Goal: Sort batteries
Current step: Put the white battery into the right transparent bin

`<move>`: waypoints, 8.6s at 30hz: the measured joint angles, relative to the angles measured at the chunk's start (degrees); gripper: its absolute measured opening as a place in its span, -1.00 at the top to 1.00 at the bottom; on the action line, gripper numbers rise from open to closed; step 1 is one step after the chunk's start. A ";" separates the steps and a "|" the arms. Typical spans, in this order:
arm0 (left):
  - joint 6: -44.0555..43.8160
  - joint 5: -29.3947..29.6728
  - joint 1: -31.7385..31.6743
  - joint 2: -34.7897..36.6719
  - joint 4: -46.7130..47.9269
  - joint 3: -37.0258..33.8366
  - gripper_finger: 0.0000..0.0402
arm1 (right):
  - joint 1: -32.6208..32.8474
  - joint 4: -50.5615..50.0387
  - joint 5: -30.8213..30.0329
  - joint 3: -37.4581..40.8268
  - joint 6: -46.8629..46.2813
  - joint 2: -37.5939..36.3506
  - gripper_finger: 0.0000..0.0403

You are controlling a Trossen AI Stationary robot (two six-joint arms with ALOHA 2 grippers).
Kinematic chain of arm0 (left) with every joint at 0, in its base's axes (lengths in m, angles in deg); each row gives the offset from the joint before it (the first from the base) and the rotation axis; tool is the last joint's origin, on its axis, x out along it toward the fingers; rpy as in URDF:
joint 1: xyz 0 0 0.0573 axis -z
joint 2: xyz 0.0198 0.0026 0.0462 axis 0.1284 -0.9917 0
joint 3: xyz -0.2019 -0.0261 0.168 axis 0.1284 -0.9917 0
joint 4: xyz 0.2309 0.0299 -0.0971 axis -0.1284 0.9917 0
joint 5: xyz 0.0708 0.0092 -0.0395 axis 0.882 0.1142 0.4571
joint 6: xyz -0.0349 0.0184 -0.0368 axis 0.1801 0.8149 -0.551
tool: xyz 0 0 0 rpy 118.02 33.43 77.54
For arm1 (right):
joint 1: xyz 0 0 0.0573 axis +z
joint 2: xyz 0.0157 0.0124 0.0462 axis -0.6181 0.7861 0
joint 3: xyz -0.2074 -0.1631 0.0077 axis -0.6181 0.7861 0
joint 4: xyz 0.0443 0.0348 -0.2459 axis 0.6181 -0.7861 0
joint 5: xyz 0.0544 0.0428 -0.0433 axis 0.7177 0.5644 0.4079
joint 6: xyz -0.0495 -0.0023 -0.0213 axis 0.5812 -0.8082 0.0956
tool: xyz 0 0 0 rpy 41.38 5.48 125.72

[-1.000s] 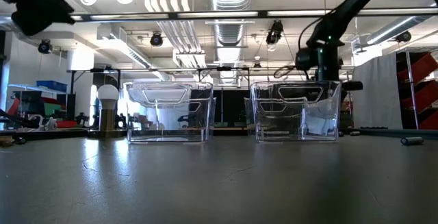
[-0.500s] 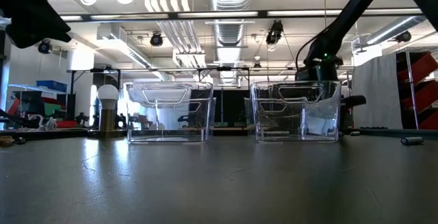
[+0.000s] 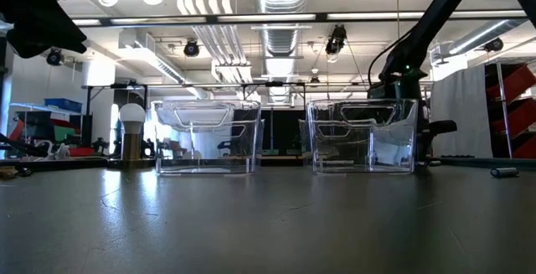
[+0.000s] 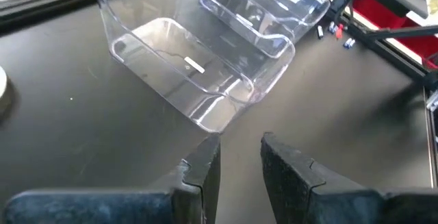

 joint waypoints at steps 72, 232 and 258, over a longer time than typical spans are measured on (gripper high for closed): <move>0.86 8.86 0.01 -5.44 -12.11 0.67 0.57 | 37.44 0.56 -0.11 -14.18 36.68 4.78 0.72; 26.87 1.43 0.02 -25.41 -18.44 11.86 0.57 | 30.47 -17.91 -8.54 -26.23 -20.84 -16.71 0.22; 23.46 7.46 -8.94 -25.52 -18.95 11.82 0.57 | 3.64 -2.16 -10.92 1.01 -55.02 -14.81 0.34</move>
